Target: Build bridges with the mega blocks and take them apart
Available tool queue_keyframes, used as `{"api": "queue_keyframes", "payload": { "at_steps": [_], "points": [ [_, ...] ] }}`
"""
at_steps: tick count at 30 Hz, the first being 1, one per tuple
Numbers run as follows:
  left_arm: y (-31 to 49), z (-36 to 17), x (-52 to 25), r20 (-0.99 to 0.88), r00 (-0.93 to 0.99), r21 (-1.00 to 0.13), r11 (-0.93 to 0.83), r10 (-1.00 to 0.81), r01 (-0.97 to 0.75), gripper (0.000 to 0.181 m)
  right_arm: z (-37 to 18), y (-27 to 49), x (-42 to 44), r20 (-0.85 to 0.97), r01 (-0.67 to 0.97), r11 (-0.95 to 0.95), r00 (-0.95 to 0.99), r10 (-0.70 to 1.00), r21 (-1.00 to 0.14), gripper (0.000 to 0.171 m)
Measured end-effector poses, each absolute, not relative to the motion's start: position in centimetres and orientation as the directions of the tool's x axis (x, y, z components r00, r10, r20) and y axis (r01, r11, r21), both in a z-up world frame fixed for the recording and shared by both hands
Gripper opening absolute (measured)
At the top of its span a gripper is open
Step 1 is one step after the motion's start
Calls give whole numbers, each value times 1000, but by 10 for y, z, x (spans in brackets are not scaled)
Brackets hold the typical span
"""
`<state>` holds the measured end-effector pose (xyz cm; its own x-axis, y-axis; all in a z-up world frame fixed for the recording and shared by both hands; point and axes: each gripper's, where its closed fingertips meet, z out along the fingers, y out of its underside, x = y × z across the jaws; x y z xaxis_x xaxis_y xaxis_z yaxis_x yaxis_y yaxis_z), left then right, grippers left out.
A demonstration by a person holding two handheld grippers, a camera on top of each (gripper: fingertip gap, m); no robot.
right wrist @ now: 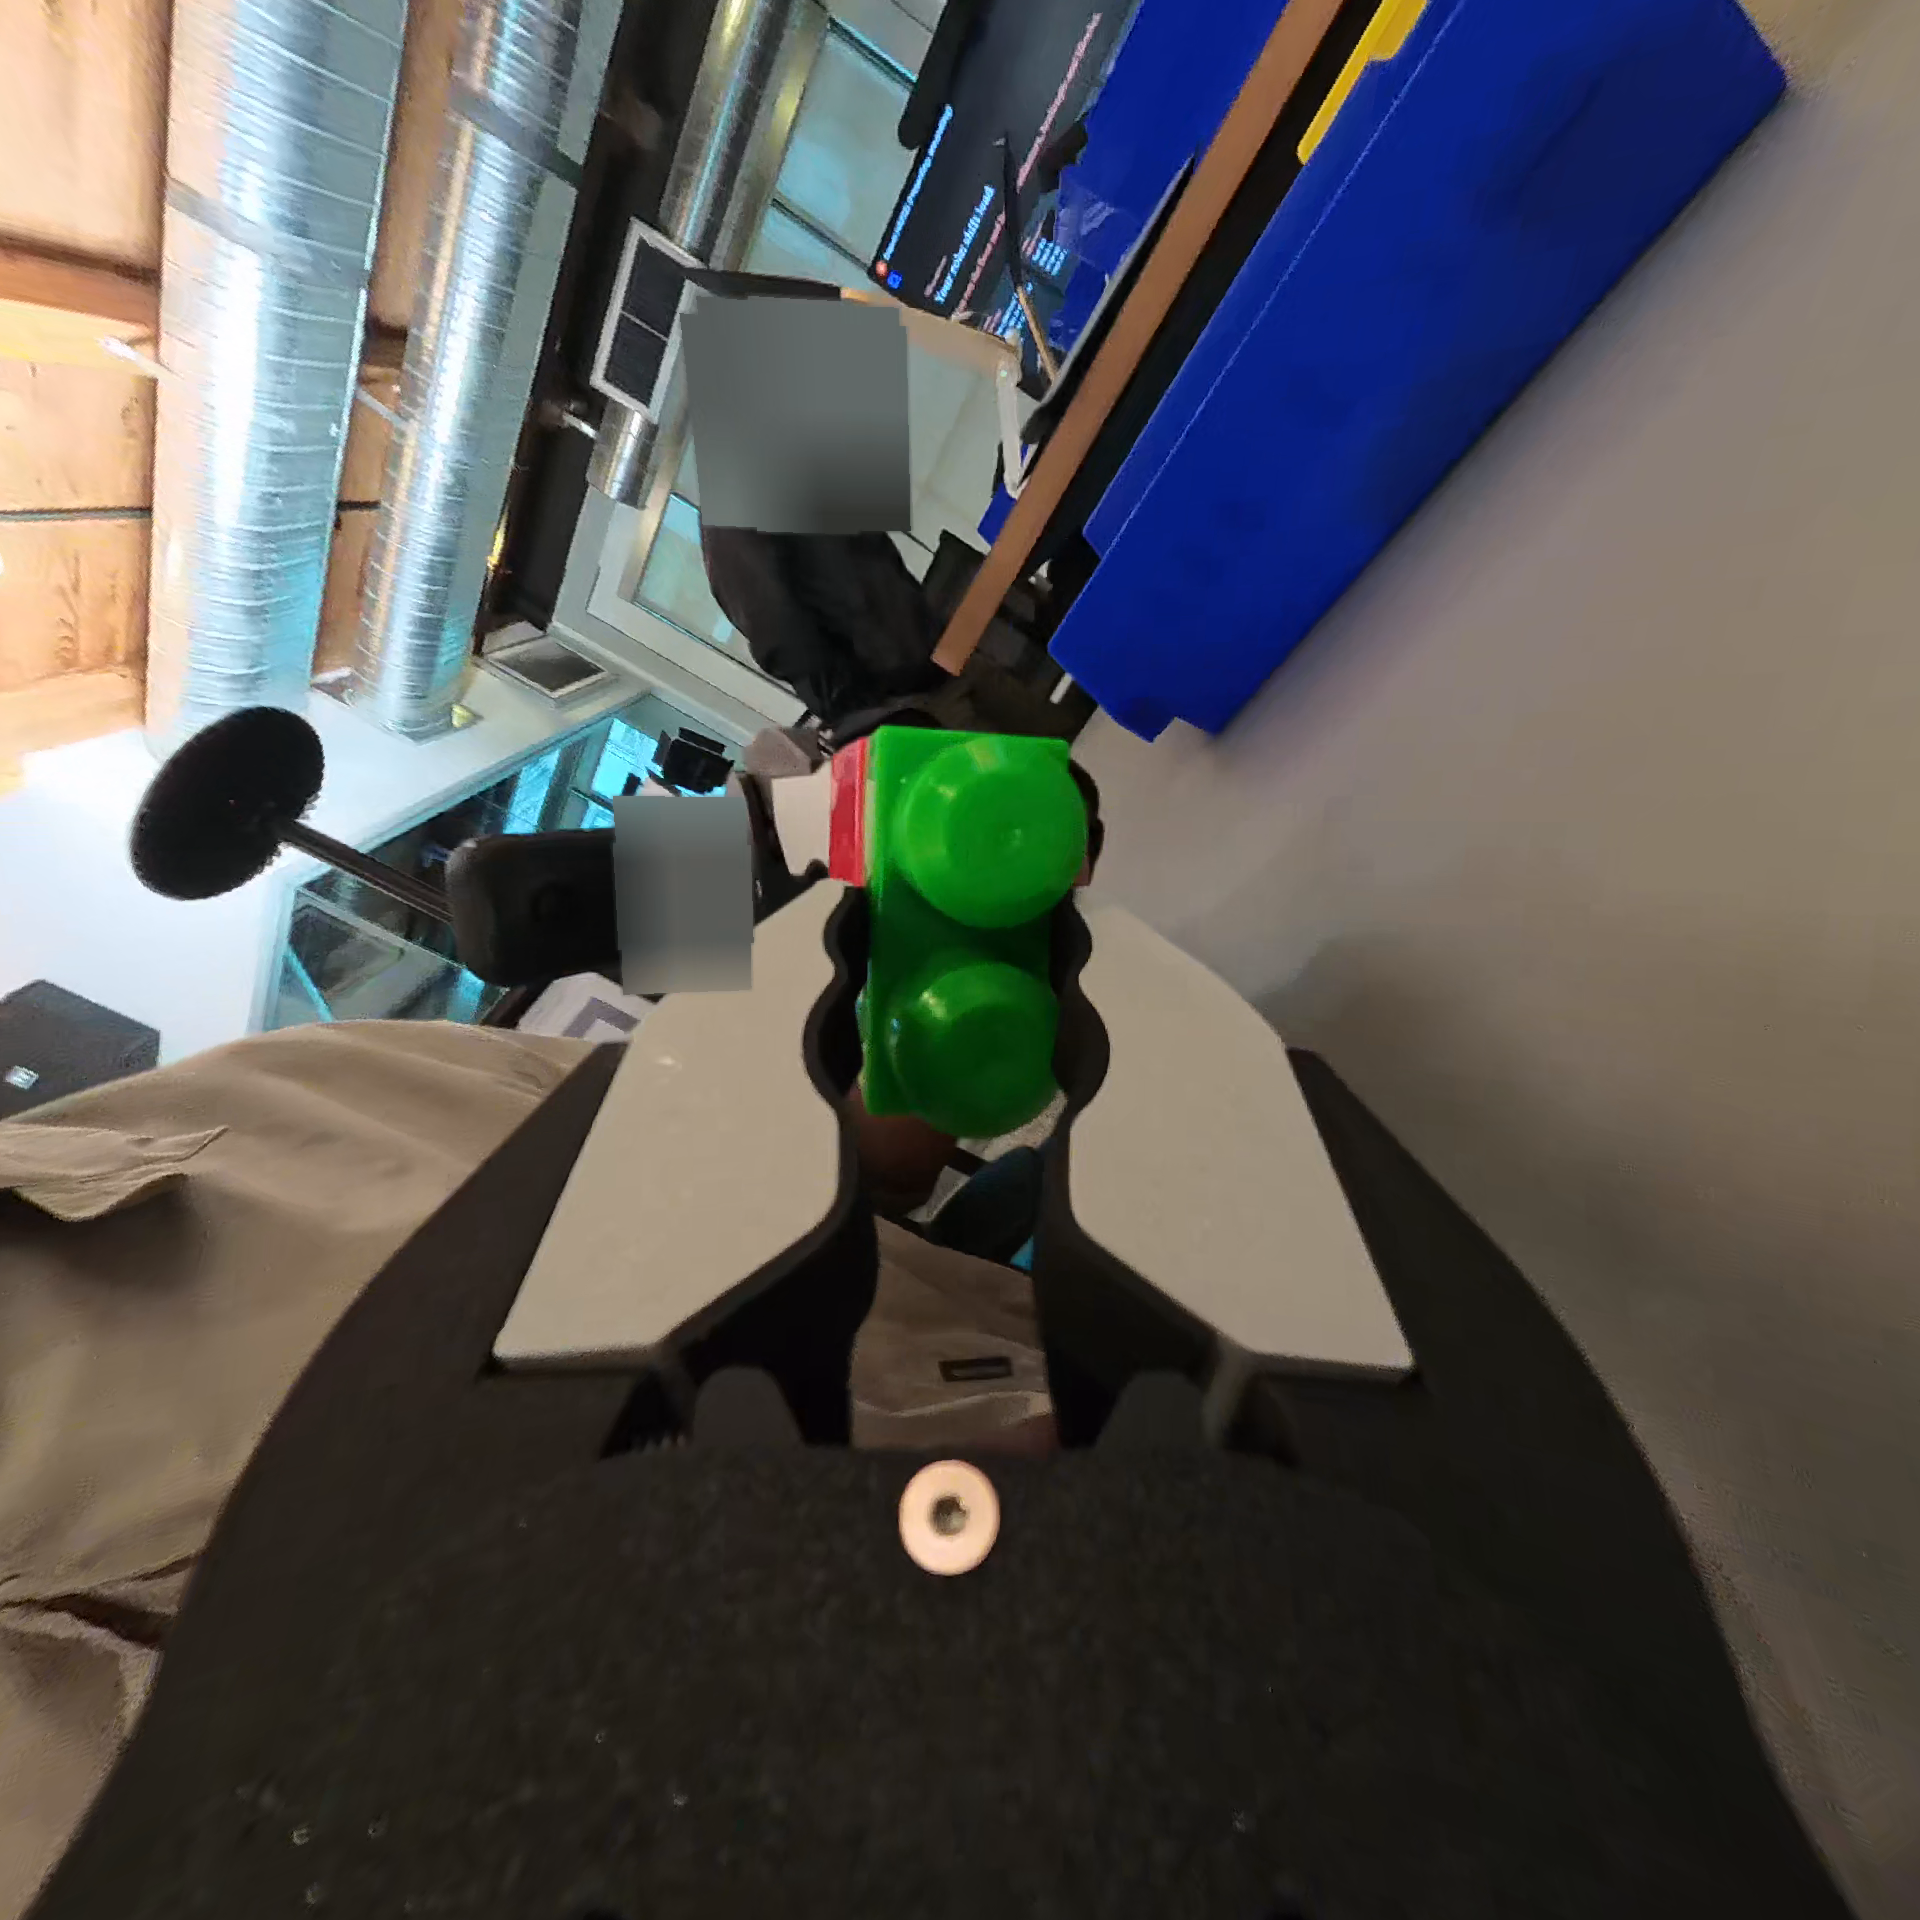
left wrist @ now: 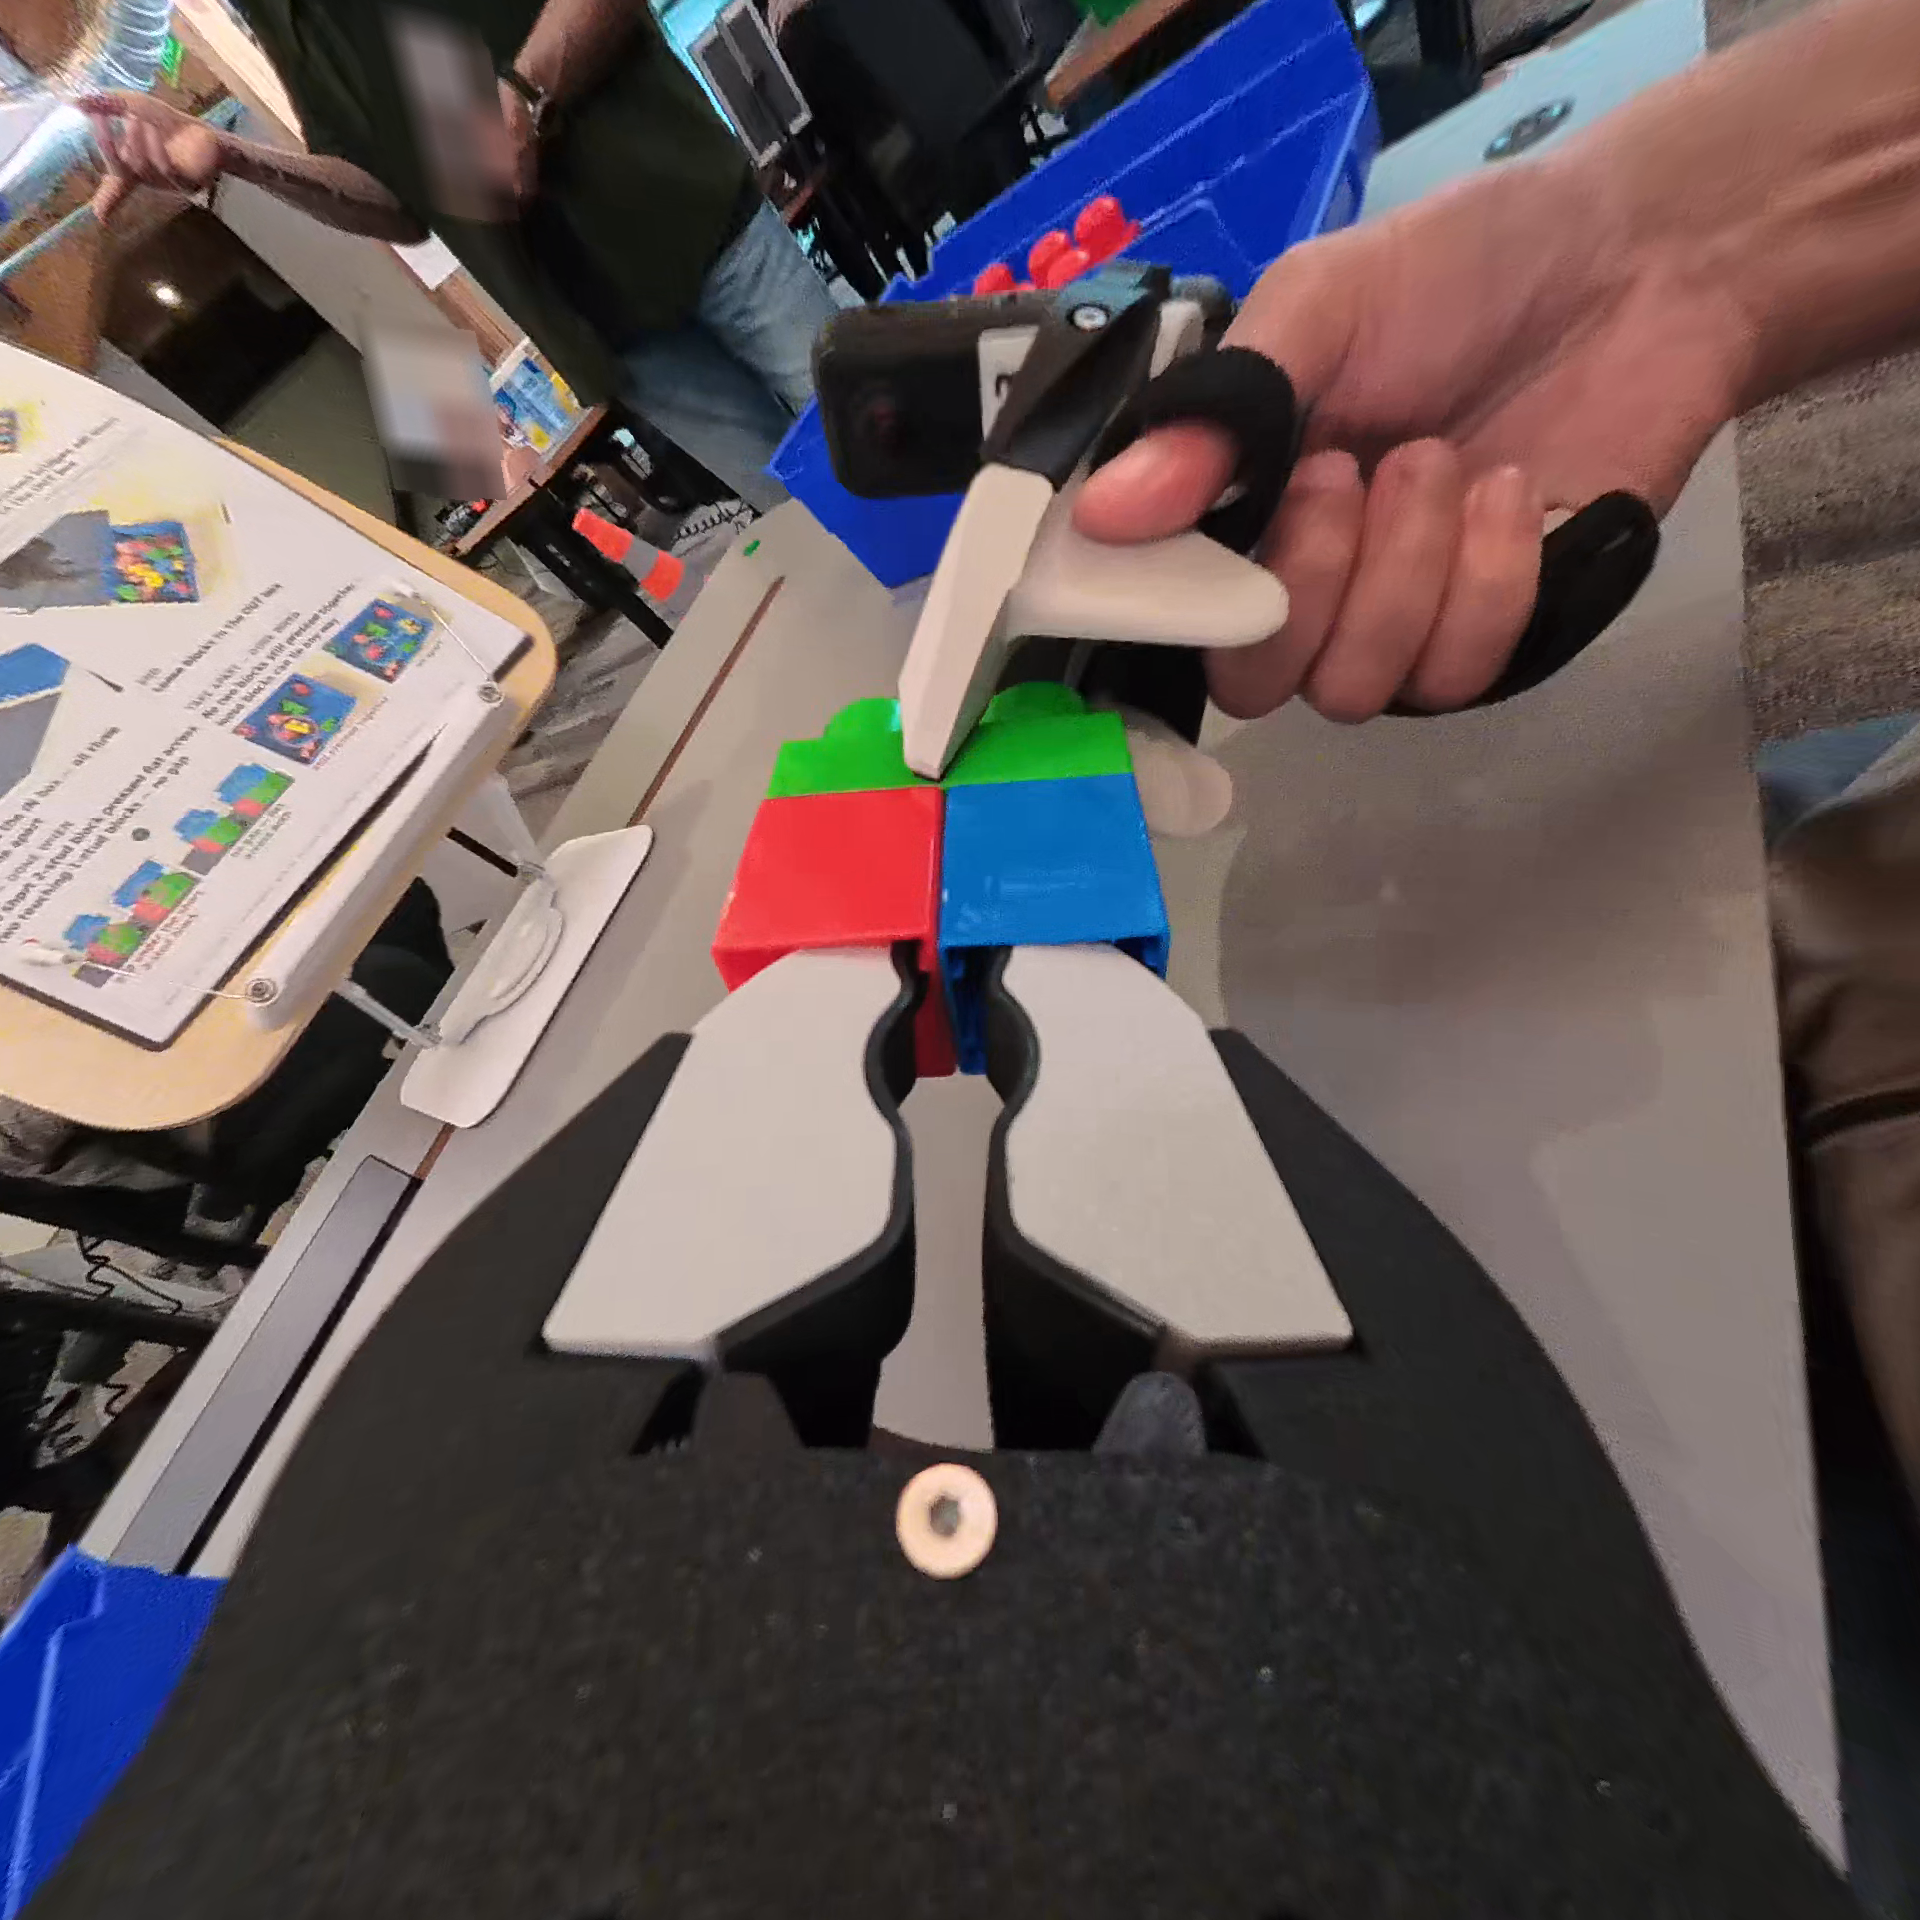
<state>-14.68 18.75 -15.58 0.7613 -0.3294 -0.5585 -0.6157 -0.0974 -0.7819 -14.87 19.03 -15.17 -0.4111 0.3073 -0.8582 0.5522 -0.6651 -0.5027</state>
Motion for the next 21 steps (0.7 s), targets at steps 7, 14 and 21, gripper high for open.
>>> {"api": "queue_keyframes", "payload": {
  "at_steps": [7, 14, 21],
  "points": [
    [187, -146, -149, -583, 744, -775, -52, -327, -630, 7, -143, 189, -150, -852, 571, -645, -446, 275, -507, 34],
    [180, -140, -147, -573, 748, -790, -18, -335, -613, 7, -141, 206, -139, -855, 578, -669, -487, 178, -468, 31],
    [176, -146, -147, -535, 766, -816, -18, -356, -578, 7, -137, 208, -130, -815, 560, -616, -514, 267, -554, 9]
  ]
}}
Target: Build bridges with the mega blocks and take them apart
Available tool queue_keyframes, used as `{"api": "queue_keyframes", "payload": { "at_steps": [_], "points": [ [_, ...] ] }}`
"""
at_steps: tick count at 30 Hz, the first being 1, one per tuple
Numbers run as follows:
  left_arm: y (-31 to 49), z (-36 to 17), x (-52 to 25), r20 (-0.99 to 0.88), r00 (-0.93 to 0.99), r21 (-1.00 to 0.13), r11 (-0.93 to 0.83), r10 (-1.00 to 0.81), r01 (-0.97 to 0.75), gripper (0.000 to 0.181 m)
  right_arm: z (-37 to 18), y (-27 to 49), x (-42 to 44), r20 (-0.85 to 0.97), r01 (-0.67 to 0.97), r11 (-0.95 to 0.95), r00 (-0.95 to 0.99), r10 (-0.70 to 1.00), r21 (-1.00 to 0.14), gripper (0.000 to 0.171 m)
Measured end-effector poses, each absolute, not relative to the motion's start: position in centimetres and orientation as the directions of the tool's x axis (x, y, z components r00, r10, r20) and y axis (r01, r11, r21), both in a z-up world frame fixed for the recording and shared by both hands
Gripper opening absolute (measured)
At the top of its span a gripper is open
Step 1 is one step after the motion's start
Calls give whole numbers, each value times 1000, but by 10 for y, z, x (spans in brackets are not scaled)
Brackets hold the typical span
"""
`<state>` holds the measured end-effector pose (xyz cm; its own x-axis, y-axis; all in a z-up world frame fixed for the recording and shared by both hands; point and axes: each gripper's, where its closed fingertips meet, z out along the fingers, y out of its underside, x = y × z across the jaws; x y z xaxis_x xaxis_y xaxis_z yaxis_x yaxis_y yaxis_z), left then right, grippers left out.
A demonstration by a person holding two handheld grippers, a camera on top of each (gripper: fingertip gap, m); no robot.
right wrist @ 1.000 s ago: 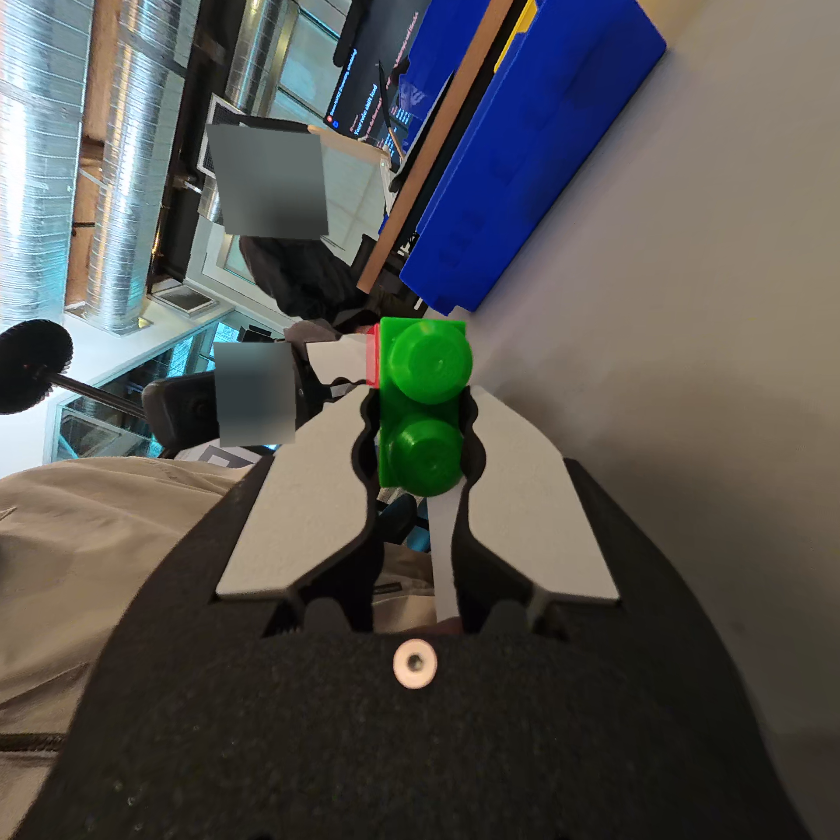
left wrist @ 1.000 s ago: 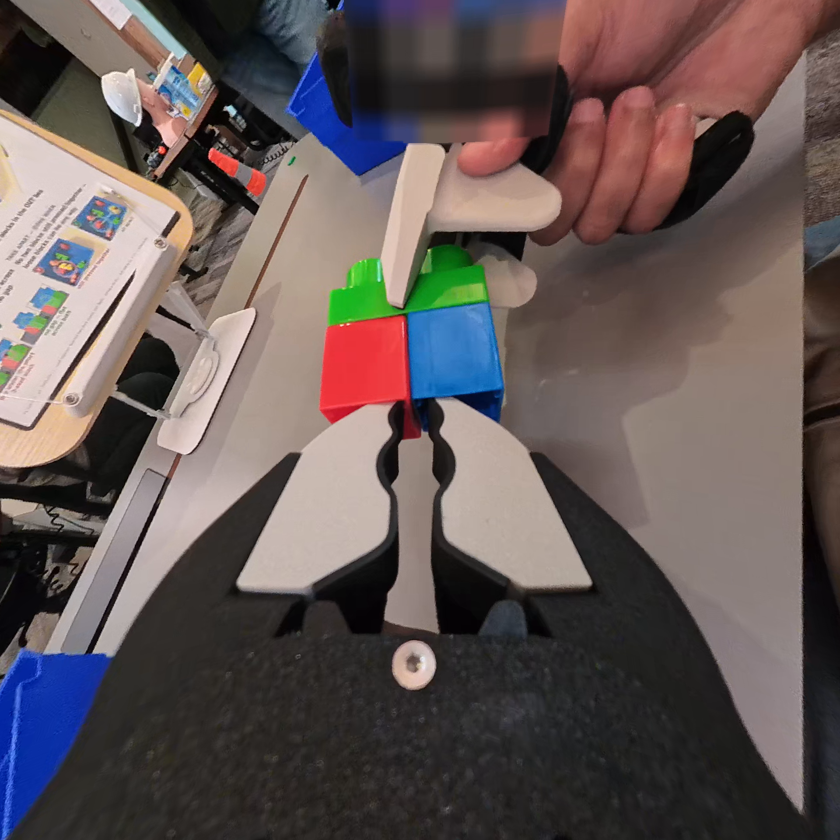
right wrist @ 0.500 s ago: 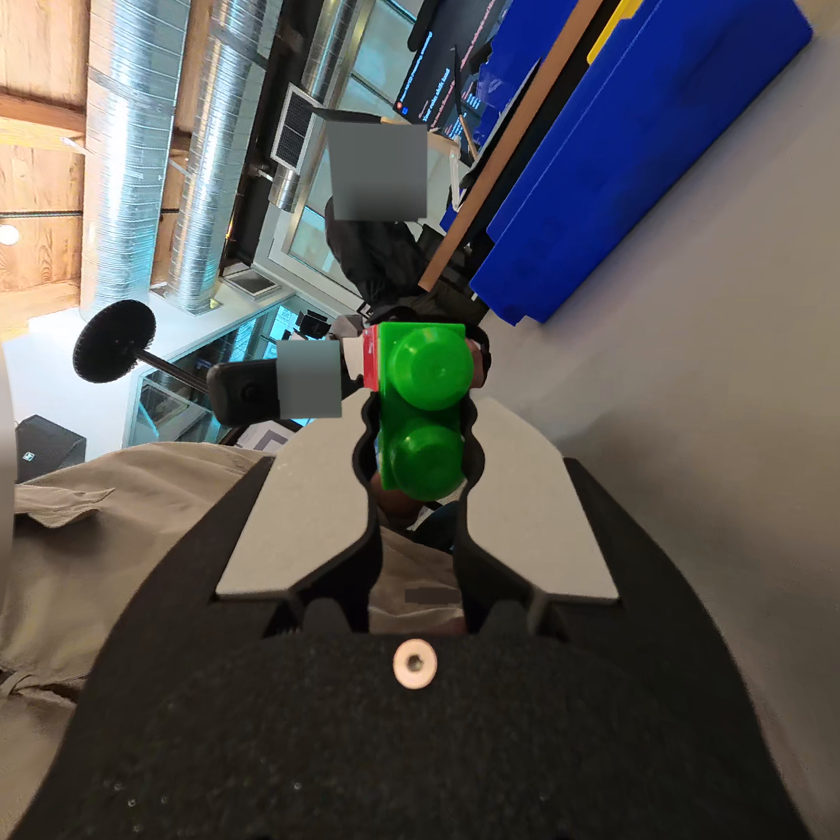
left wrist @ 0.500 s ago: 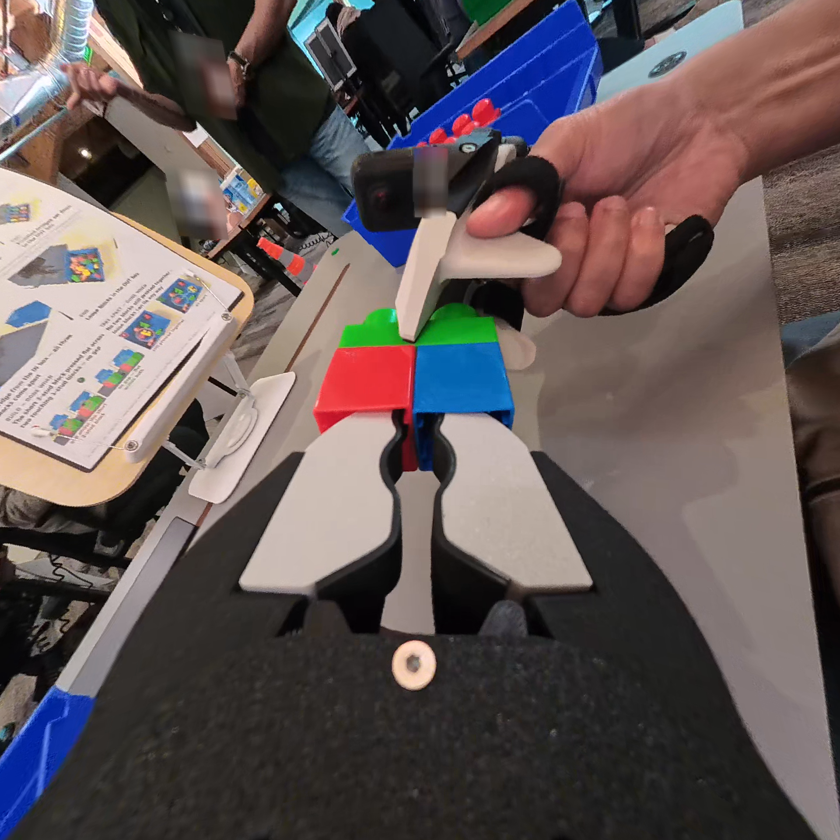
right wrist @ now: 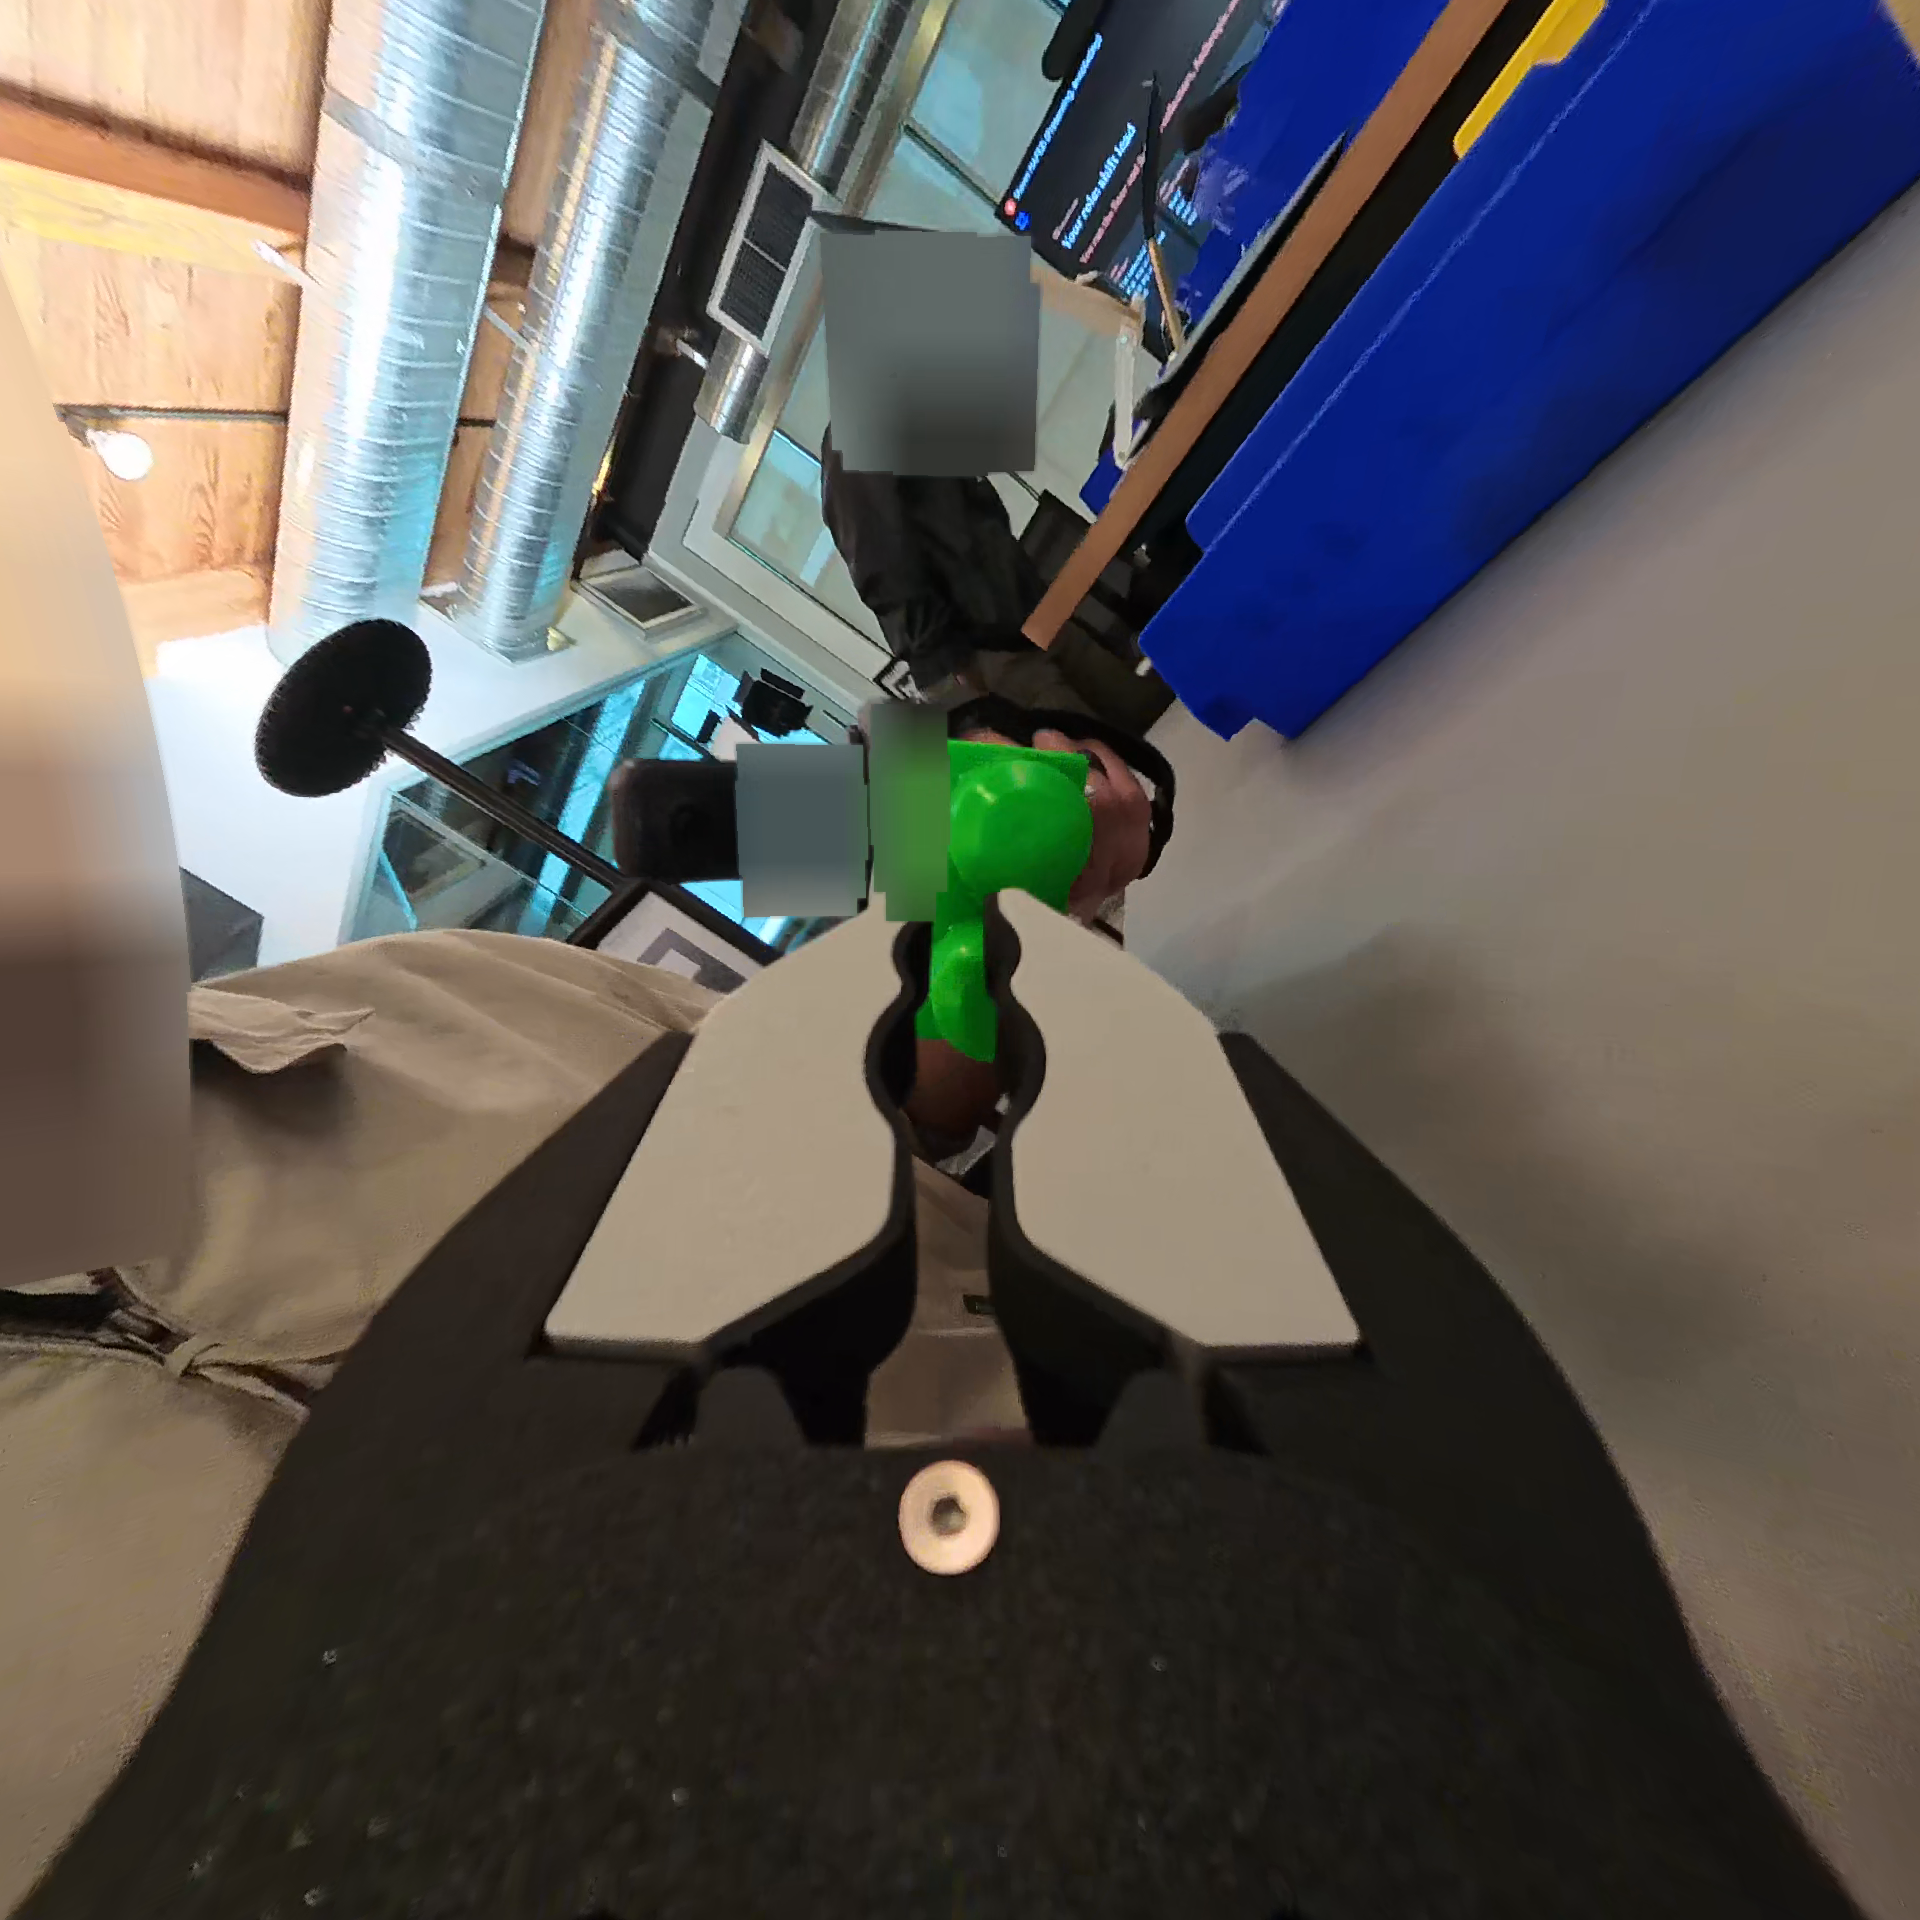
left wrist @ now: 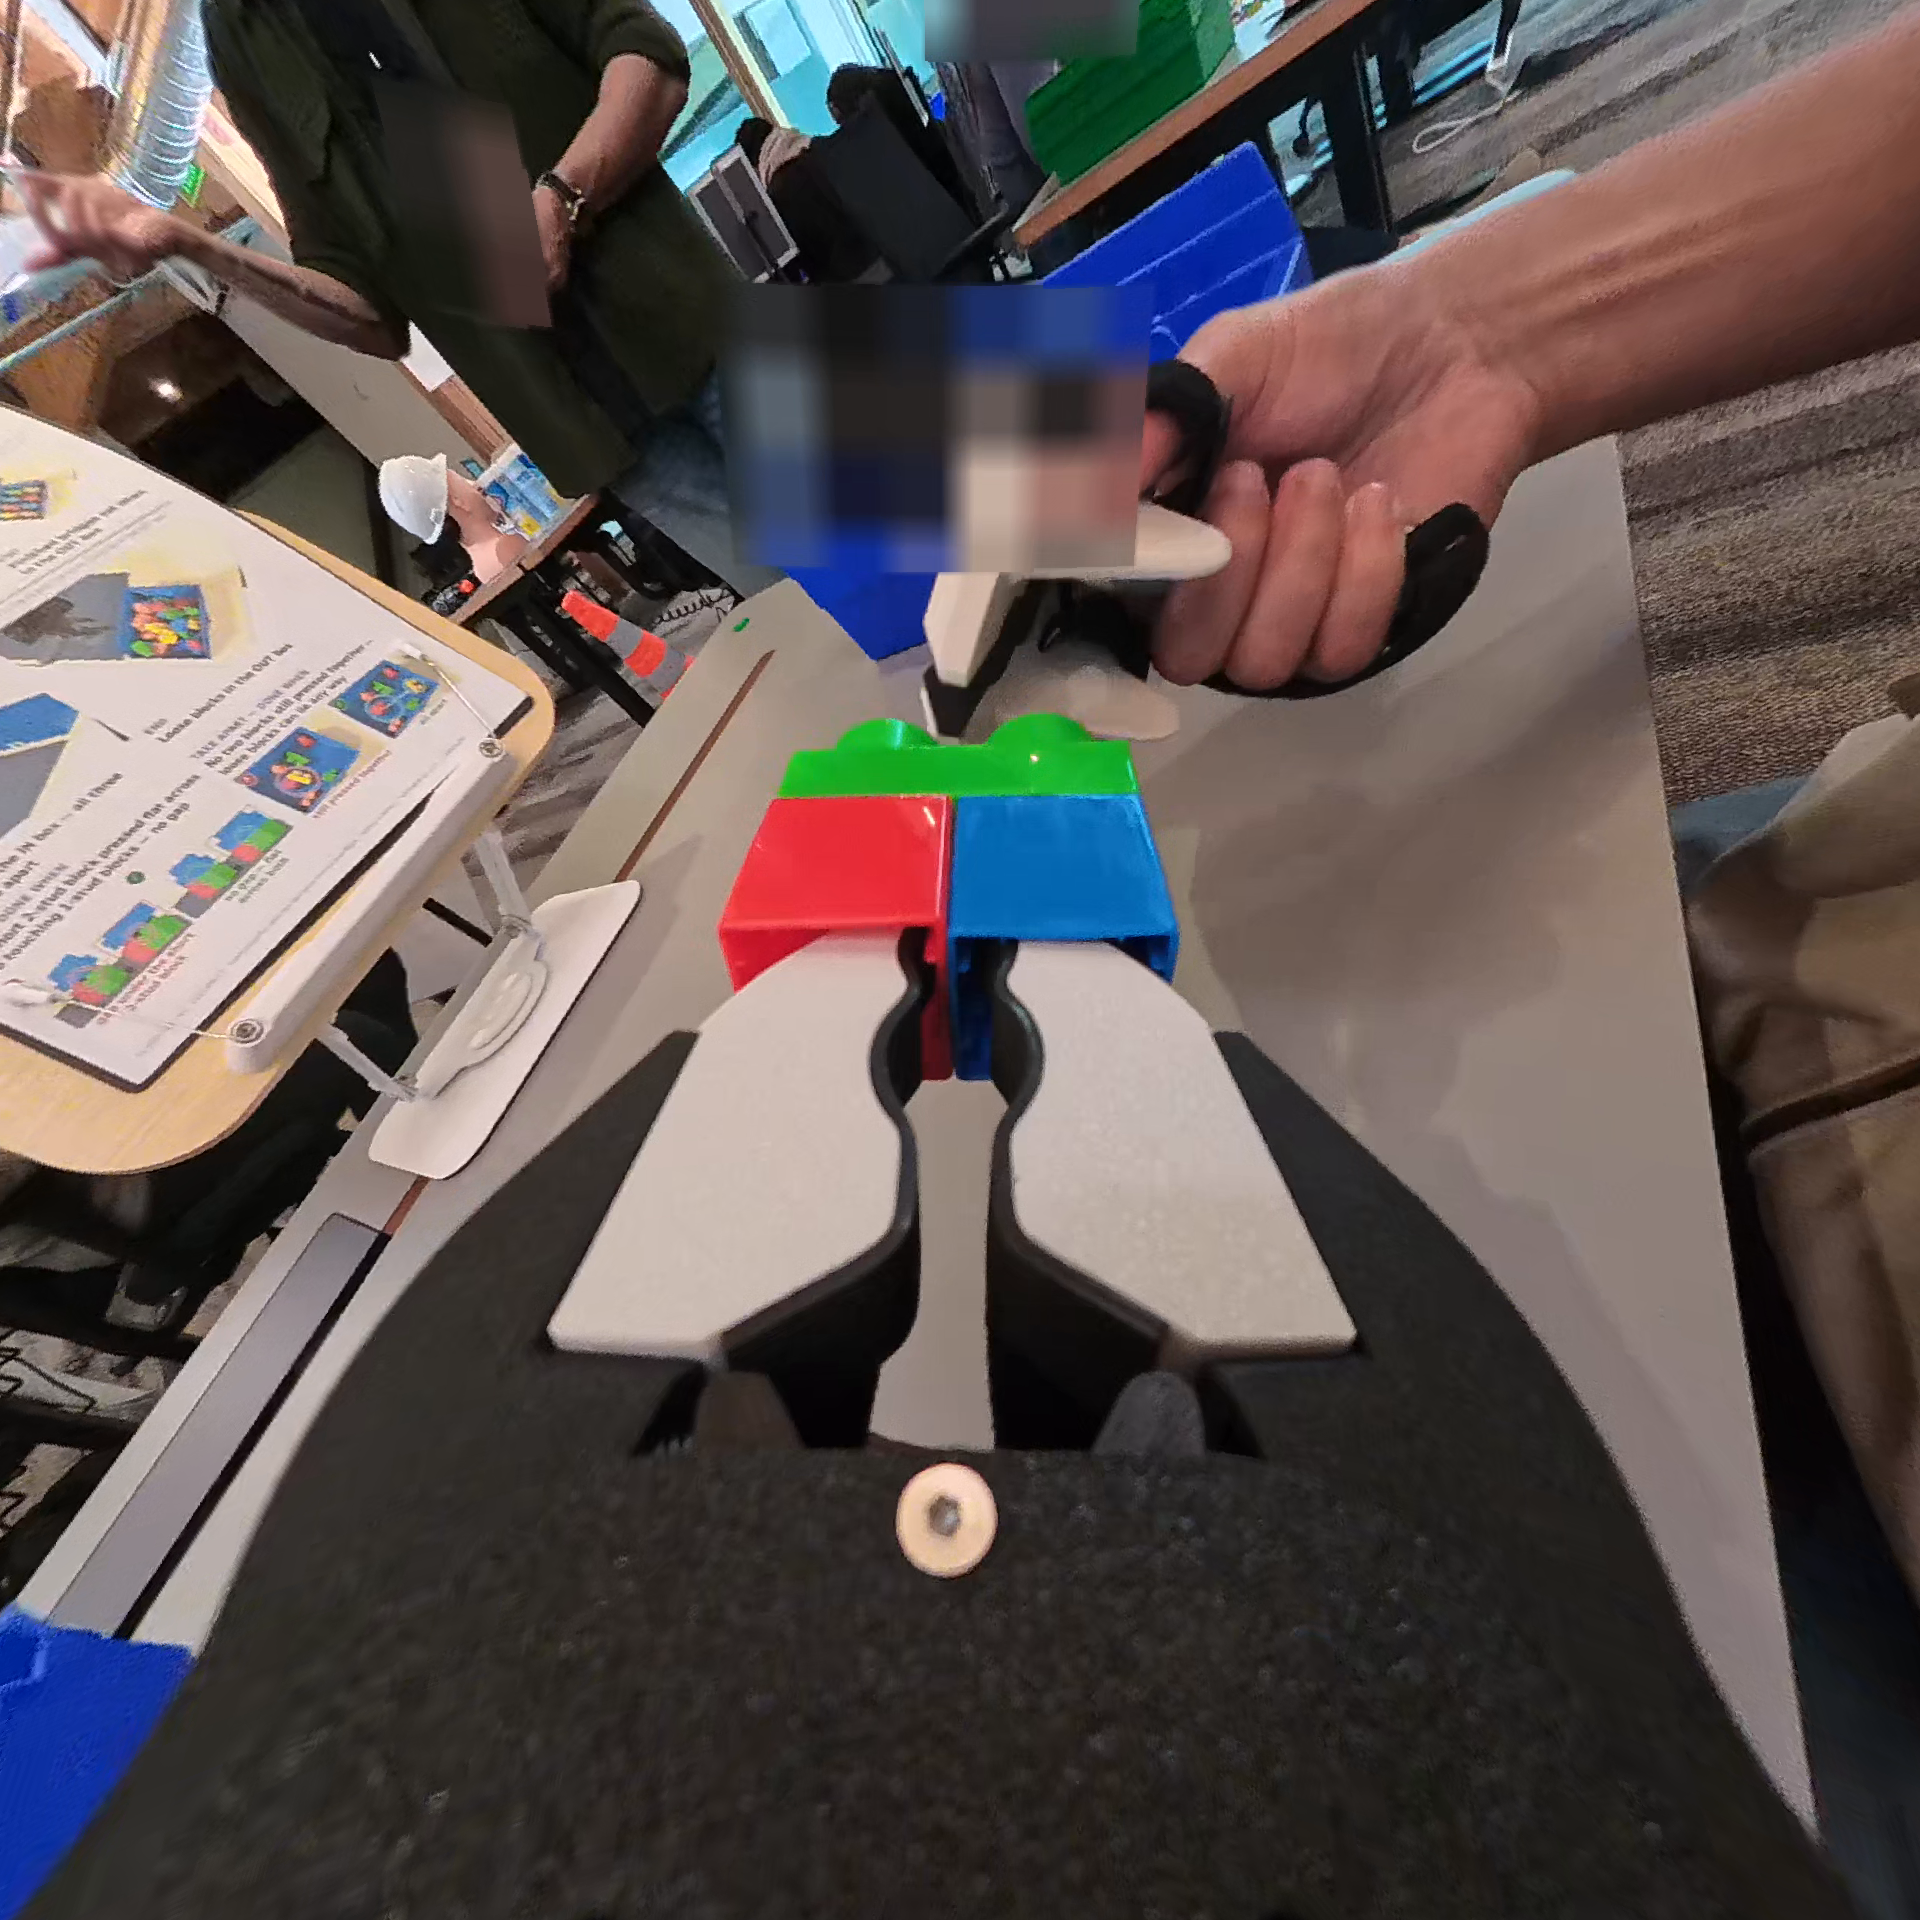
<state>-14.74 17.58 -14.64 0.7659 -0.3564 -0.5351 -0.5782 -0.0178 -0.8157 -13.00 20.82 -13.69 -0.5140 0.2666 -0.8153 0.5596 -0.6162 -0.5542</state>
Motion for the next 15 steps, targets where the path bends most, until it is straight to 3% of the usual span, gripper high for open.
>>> {"api": "queue_keyframes", "payload": {
  "at_steps": [2, 15],
  "points": [
    [177, -149, -146, -530, 766, -817, -23, -364, -576, 7, -139, 203, -129, -812, 571, -595, -513, 279, -565, 0],
    [179, -159, -145, -524, 762, -812, -48, -380, -582, 7, -146, 192, -133, -818, 594, -576, -505, 276, -561, 0]
  ]
}}
